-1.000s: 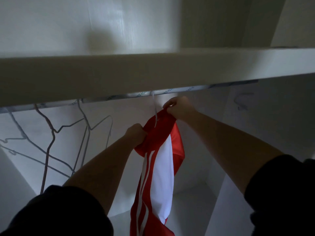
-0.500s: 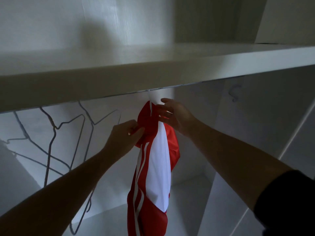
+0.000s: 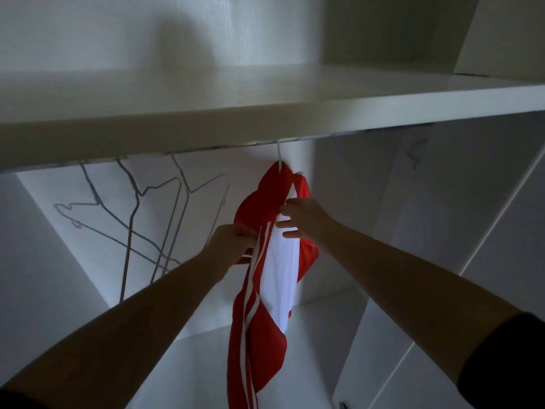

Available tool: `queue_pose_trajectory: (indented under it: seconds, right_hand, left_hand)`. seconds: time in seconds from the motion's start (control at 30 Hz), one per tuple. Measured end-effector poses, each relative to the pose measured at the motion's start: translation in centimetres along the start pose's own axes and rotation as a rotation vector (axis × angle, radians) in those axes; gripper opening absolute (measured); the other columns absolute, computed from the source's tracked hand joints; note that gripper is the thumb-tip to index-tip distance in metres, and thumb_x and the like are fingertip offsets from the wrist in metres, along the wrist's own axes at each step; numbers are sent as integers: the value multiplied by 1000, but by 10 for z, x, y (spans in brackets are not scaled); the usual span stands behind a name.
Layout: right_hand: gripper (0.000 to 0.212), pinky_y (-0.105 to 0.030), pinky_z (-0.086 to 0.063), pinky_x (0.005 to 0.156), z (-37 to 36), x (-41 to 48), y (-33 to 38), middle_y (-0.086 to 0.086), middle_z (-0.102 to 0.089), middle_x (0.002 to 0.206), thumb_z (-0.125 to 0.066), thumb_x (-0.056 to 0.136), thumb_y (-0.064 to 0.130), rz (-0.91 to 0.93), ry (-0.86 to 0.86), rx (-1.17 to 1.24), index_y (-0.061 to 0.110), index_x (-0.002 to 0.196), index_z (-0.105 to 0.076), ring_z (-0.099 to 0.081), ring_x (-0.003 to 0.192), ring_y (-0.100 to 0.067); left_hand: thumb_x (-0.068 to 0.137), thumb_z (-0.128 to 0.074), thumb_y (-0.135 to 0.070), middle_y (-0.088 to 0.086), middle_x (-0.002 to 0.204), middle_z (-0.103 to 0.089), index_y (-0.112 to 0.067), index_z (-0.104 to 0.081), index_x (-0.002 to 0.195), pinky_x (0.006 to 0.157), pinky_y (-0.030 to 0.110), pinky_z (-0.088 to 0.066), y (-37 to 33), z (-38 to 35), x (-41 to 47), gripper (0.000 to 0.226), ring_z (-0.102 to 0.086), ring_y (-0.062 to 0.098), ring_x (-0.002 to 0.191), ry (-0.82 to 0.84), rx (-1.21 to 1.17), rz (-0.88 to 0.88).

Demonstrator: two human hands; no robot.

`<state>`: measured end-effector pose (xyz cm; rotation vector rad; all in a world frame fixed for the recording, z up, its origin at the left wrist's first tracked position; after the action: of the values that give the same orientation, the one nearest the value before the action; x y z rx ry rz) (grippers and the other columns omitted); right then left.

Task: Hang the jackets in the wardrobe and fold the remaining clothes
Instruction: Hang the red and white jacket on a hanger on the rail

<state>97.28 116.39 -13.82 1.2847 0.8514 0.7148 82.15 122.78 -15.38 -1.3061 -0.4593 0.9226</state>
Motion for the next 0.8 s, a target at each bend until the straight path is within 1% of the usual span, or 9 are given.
queue_pose_trajectory:
  seconds: [0.07, 0.17, 0.23, 0.3, 0.43, 0.5, 0.57, 0.63, 0.8]
  right_hand:
    - [16, -35, -57, 74, 0, -1, -4, -1, -64, 89, -58, 90, 17, -15, -11, -121, 11, 105, -60, -66, 85, -18]
    - [36, -29, -58, 64, 2, -6, -2, -7, -68, 89, -60, 87, 20, -19, -29, -506, 7, 120, -54, -69, 80, -19]
    - [18, -20, -54, 51, 1, -10, -1, -7, -70, 69, -53, 89, 20, 9, -4, -801, 3, 91, -59, -68, 57, -14]
    - [24, -20, -51, 48, 5, -13, 0, -5, -66, 59, -44, 91, 17, 47, -42, -950, 4, 76, -57, -66, 49, -15]
    - [21, -36, -52, 80, 16, -16, -4, -13, -64, 103, -45, 97, 19, 148, -179, -1165, 4, 111, -52, -65, 93, -31]
    - [23, -34, -49, 81, 21, -16, -5, -13, -63, 107, -45, 98, 20, 196, -216, -1213, 3, 114, -50, -63, 97, -30]
    - [26, -34, -46, 85, 30, -14, -5, -14, -60, 116, -42, 99, 18, 196, -213, -1277, 2, 118, -49, -60, 105, -31]
    - [30, -35, -44, 91, 43, -14, -3, -15, -56, 123, -41, 99, 18, 158, -209, -1325, 2, 123, -48, -57, 112, -32]
    - [29, -40, -46, 90, 67, -22, 4, -17, -57, 122, -41, 100, 19, 62, -196, -1391, 5, 124, -47, -57, 111, -36]
  left_hand:
    - [87, -58, 4, 11, 88, -72, -3, -68, 92, 71, 31, -57, 4, -12, -6, 14, -71, 23, 76, 47, -20, -41]
    - [87, -61, 0, 2, 78, -71, -11, -68, 76, 61, 21, -54, 14, -29, -6, 17, -69, 12, 65, 116, 74, -46]
    - [85, -62, 3, 0, 77, -69, -15, -66, 69, 65, 23, -56, 18, -26, -1, 24, -68, 12, 67, 40, 192, -79]
    - [84, -60, 5, 3, 82, -69, -16, -65, 67, 81, 36, -57, 14, -19, 3, 28, -68, 22, 81, -51, 275, -157]
    - [85, -57, 0, 8, 91, -69, -11, -67, 81, 88, 39, -53, -7, -11, 14, 15, -67, 29, 89, -134, 364, -244]
    - [86, -57, -3, 3, 92, -66, -13, -63, 86, 80, 28, -52, -15, -15, 20, 12, -65, 24, 87, -123, 411, -253]
    - [87, -56, -3, 6, 93, -64, -8, -62, 95, 74, 28, -51, -16, -22, 23, 11, -64, 24, 87, -82, 395, -221]
    - [88, -56, -3, 13, 97, -65, -1, -63, 102, 83, 35, -51, -12, -27, 24, 16, -64, 29, 94, -54, 383, -202]
    - [92, -51, -8, 5, 113, -65, -3, -65, 108, 86, 22, -44, -11, -38, 16, 22, -61, 19, 103, -38, 596, -271]
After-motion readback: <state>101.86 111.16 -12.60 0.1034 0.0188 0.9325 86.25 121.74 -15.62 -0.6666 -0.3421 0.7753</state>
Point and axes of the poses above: each hand's wrist, its own x-axis towards the middle knuckle, its own z-axis out of the back of the hand, y = z × x, the point moved 7 cm from there along x, towards the middle knuckle
